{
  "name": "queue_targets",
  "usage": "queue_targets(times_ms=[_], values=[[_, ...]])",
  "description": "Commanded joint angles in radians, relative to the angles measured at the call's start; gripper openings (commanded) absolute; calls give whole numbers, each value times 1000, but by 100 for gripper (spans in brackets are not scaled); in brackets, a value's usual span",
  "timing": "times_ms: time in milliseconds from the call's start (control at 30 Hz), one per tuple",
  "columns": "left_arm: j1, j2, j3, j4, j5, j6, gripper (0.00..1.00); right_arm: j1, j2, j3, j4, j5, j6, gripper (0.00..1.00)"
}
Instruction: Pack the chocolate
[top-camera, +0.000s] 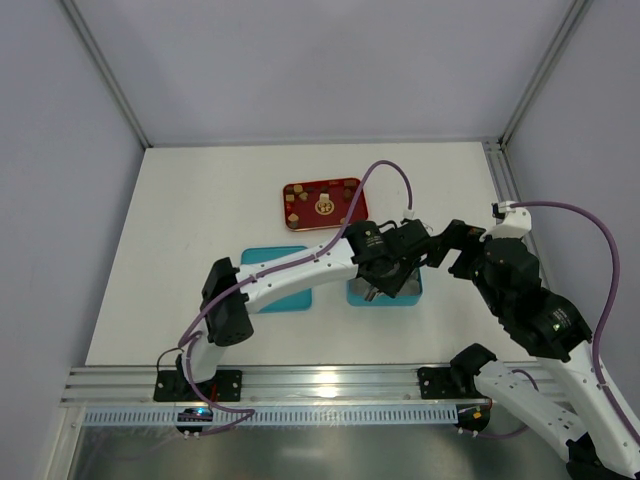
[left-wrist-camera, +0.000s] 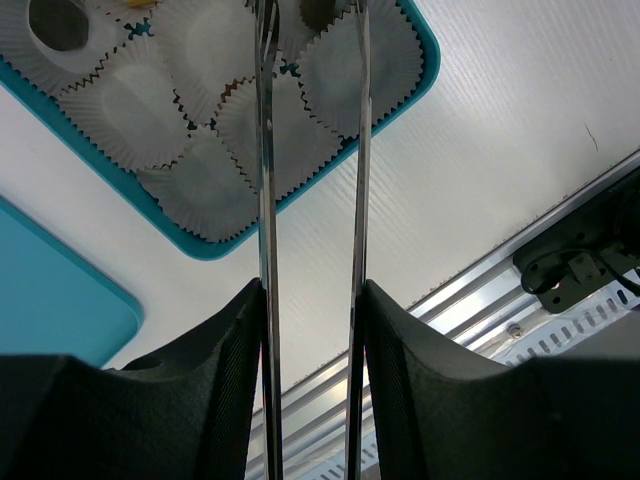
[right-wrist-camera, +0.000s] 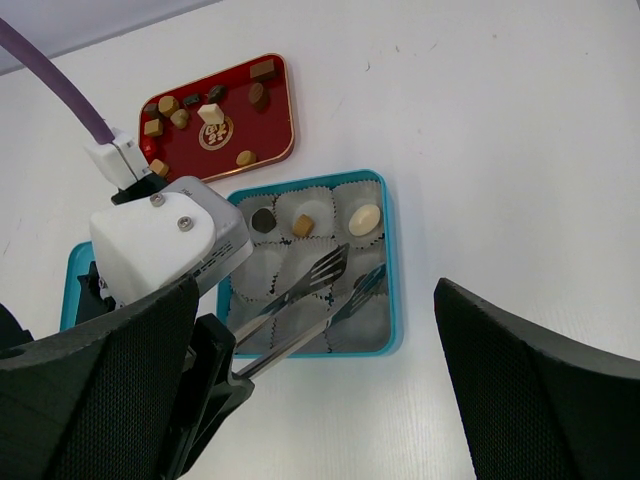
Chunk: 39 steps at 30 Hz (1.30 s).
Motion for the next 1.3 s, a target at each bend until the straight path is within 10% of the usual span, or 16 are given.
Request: queue_targets(times_ms=[0,700,1267], values=[[-6,-7,30,23,-26,-3,42,1,-2,4,23,1,-6,100],[209,-173,90,-14,-91,27,43,3,19,-13,58,-23,-19,100],[514,45,272,-58,-135,138,49,1,53,-36,86,-66,-26,100]])
